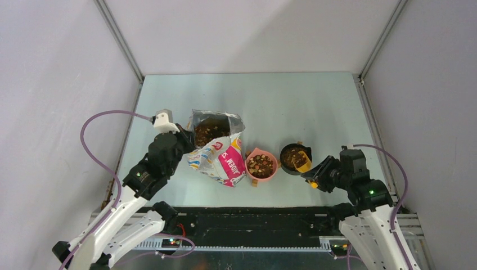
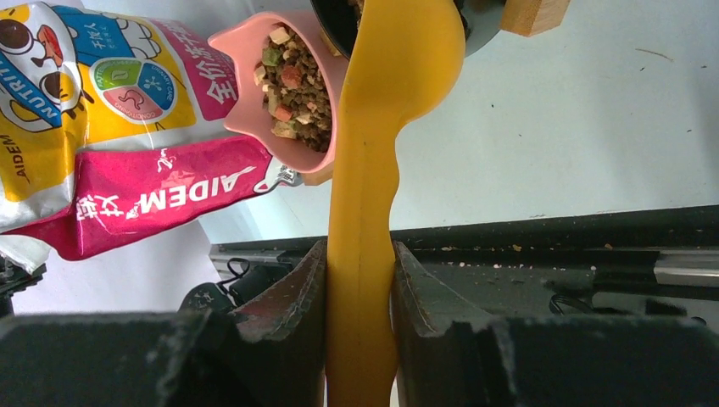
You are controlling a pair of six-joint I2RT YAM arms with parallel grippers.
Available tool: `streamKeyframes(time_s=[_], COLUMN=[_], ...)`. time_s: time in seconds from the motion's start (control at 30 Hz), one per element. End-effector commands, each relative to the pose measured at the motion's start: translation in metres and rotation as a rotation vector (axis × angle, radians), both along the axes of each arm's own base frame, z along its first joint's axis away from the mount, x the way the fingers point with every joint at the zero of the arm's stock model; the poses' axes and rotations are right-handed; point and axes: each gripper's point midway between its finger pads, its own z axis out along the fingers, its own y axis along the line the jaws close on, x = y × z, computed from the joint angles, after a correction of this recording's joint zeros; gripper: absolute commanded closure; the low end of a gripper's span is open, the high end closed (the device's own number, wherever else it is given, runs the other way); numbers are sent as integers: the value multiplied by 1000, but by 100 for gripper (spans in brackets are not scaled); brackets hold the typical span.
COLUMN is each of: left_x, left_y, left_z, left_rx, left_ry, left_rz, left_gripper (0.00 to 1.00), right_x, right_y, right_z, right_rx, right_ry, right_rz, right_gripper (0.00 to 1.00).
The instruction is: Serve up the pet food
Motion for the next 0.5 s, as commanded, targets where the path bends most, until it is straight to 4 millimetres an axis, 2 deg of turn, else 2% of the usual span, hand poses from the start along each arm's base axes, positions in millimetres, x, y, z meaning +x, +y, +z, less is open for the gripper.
streamKeyframes(time_s=[0.0,0.2,0.47], left_x=[0,0,2], left_y=[1,0,-1], left_z=[-8,-10,-11], left_rx=[29,32,39], left_ry=[19,24,29], left_rz=[-6,-6,-5], left_gripper=[100,100,100], right_x=[9,10,8], right_y=[8,8,-5], right_z=[24,24,29], right_rx=[19,-11,-110], right_ry=[-84,-50,-40], right_rz=[71,121,131], right_gripper=[100,100,100])
